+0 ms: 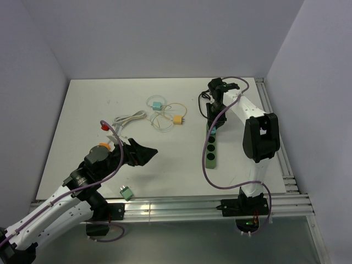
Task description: Insert the plug
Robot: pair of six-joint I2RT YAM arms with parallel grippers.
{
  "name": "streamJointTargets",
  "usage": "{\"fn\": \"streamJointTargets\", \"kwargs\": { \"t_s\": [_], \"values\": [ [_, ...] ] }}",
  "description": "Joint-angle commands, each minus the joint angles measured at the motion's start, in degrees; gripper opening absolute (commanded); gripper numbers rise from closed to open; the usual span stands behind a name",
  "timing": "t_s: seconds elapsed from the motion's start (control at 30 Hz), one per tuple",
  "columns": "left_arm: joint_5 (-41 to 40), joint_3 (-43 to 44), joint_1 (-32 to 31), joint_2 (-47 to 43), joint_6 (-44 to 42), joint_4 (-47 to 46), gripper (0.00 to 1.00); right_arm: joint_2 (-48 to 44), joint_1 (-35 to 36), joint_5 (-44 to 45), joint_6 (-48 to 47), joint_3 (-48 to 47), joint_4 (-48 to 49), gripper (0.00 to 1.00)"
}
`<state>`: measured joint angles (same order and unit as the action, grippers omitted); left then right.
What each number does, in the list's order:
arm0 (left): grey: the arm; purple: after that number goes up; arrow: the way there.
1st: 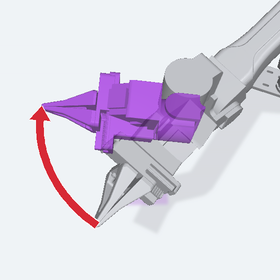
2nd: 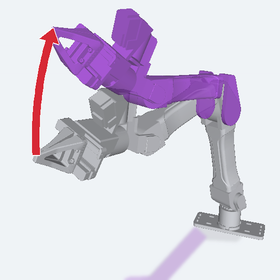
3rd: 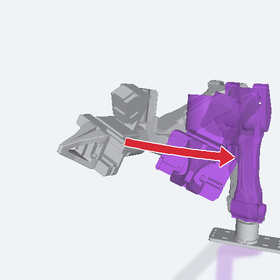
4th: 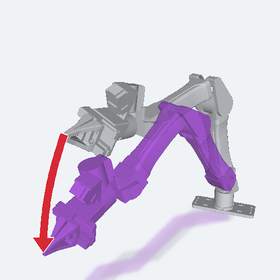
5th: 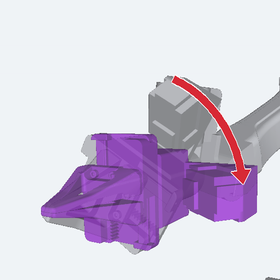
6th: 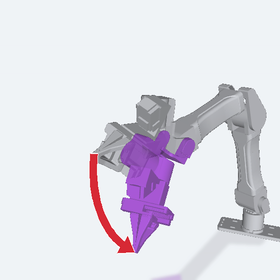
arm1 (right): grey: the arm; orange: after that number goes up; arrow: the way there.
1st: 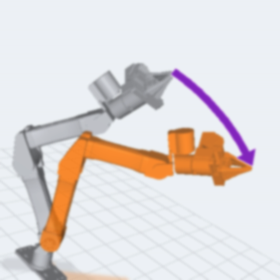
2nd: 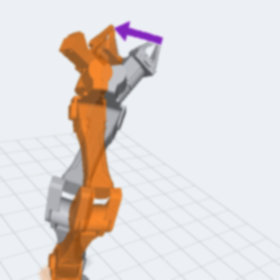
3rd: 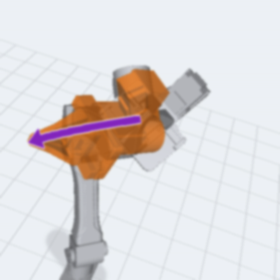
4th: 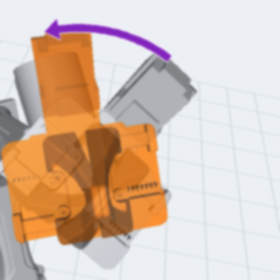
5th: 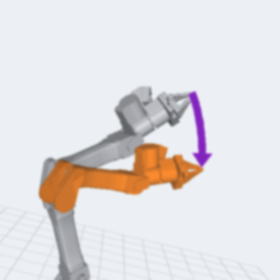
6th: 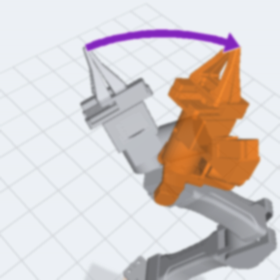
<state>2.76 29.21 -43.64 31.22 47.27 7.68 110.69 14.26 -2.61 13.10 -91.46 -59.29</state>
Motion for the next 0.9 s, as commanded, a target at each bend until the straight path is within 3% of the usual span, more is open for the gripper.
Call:
{"fn": "streamJointTargets", "kwargs": {
  "t_s": [0.0,0.3,0.57,0.87],
  "values": [
    [0.75,-0.38,-0.04,-0.2,-0.42,-2.85,0.95,-2.06,-0.55,0.24,-0.09,0.49,-1.36,0.0],
    [0.14,-0.12,-0.04,-0.72,-0.86,-1.97,0.95,2.5,-0.99,1.2,-0.01,-1.61,-1.97,0.0],
    [-0.48,0.23,-0.04,-1.16,-1.04,-0.65,0.95,7.6,-1.52,7.09,1.66,-4.16,-0.39,0.0],
    [-0.66,0.14,0.04,-1.08,-1.12,-0.21,0.96,11.03,-1.52,11.75,2.89,1.46,3.83,0.0]
  ]
}}
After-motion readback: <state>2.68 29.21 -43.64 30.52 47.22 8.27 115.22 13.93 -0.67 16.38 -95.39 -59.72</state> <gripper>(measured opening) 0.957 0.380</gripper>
